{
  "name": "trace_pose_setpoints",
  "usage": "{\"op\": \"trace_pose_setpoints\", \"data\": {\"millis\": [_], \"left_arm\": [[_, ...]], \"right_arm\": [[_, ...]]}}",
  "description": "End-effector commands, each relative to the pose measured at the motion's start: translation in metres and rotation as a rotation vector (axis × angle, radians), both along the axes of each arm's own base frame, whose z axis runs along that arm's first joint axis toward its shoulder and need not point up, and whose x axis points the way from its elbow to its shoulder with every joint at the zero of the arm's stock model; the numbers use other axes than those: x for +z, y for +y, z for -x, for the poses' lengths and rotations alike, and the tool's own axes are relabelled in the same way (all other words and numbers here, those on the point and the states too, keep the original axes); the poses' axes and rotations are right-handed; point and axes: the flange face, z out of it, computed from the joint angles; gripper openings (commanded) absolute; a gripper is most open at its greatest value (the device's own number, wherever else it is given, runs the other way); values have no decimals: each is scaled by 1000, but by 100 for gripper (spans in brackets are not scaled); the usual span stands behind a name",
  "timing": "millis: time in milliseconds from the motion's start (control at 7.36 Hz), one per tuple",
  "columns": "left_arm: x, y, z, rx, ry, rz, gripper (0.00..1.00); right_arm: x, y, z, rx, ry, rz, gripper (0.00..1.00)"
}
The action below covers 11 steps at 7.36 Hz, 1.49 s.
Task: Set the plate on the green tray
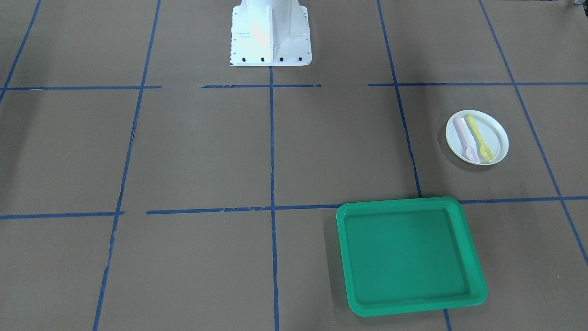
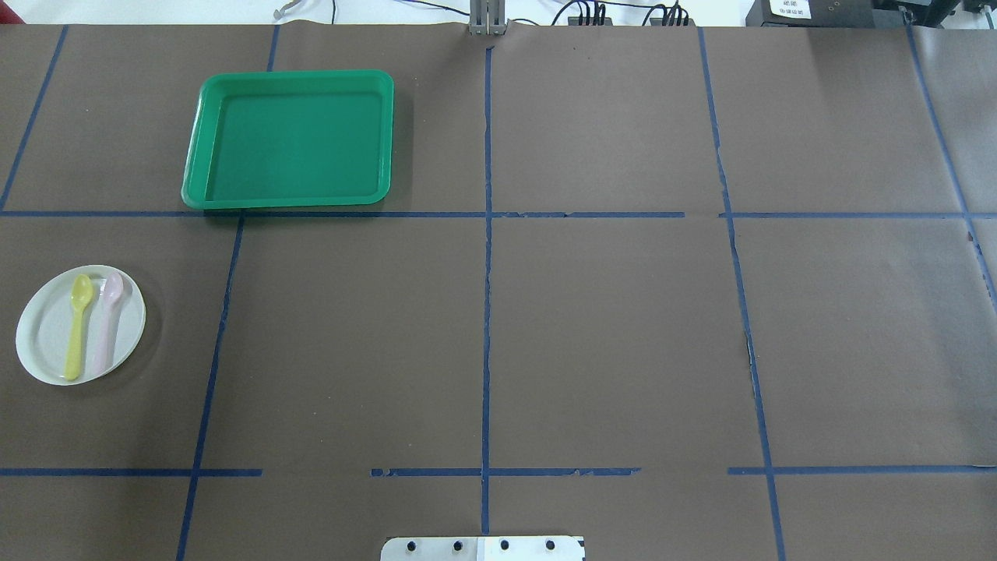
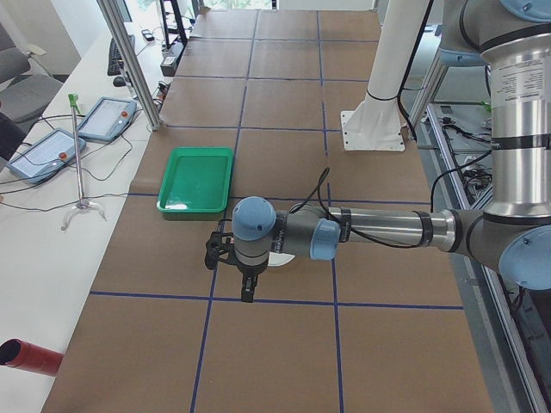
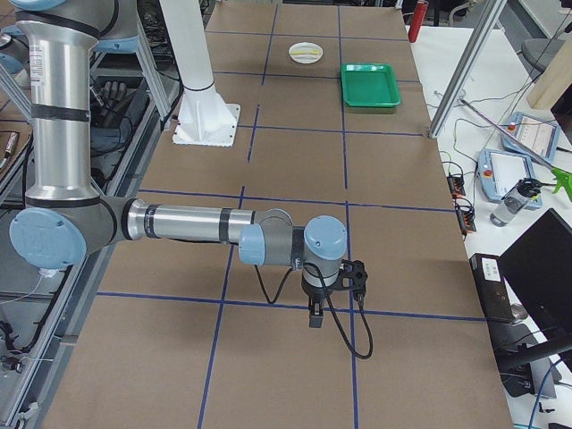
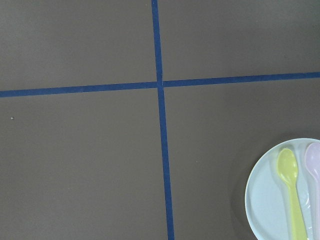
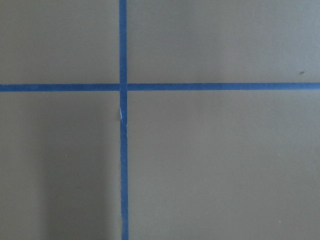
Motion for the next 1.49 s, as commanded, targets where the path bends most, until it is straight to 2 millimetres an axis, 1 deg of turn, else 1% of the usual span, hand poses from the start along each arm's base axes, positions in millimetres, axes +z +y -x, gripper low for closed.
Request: {"op": "trace_pose_setpoints", "data": {"millis": [0, 136, 272, 407, 543, 679, 815, 951, 1086, 1222, 1358], "left_arm": [[4, 0, 1, -1, 10, -7, 100], [7, 2, 0, 4, 10, -3, 100], [25, -2, -1, 8, 15, 16, 100], [15, -6, -1, -1, 17, -41, 100], [14, -5, -2, -30, 16, -27, 100], [8, -8, -5, -85, 24, -19, 100], [9, -7, -36, -97, 38, -5, 100], [9, -5, -66, -125, 9, -14, 100], [10, -1, -93, -127, 23, 2, 100], [7, 0, -115, -137, 36, 31, 100], [8, 2, -145, -145, 20, 52, 100]], "right_arm": [[0, 0, 0, 0, 0, 0, 100], [0, 0, 0, 0, 0, 0, 100], [0, 0, 0, 0, -2, 0, 100], [0, 0, 0, 0, 0, 0, 100], [0, 0, 0, 0, -2, 1, 100], [0, 0, 0, 0, 0, 0, 100], [0, 0, 0, 0, 0, 0, 100], [0, 0, 0, 0, 0, 1, 100], [0, 0, 0, 0, 0, 0, 100], [0, 0, 0, 0, 0, 0, 100], [0, 0, 0, 0, -2, 0, 100]]}}
